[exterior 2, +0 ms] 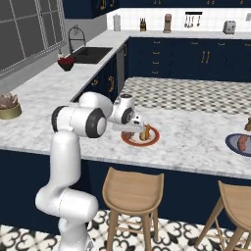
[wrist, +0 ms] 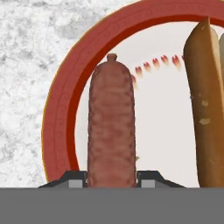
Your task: Place one bun and one sausage from the bowl on each plate.
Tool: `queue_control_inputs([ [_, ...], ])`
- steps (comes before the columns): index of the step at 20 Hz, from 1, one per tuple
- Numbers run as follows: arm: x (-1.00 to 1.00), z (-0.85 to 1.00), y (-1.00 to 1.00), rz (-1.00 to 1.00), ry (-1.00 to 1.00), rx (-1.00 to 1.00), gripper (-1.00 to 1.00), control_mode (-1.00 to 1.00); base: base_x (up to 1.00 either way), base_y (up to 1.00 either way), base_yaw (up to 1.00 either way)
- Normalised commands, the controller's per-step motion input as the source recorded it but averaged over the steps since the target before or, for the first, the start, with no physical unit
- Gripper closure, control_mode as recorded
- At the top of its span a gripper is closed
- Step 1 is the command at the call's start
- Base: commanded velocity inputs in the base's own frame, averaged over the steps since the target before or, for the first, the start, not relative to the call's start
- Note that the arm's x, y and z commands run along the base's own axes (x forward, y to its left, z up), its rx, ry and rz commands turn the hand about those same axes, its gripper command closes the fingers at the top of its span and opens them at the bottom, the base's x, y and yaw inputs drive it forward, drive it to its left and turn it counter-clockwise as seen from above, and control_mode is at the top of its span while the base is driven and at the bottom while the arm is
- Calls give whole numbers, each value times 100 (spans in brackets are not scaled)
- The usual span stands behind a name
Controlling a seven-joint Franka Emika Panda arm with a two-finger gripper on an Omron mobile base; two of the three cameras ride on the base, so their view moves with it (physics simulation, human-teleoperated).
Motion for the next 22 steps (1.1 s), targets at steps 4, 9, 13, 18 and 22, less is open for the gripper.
queue_control_inputs([
  [4,0,-1,0,0,0,0,100,-100,0,0,0],
  [9,0,0,0,0,0,0,-100,-100,0,0,0],
  [13,0,0,0,0,0,0,-100,-100,0,0,0],
  [18,-6,11,5,0,0,0,-100,-100,0,0,0],
  [22,-46,56,30,-1,0,0,-100,-100,0,0,0],
])
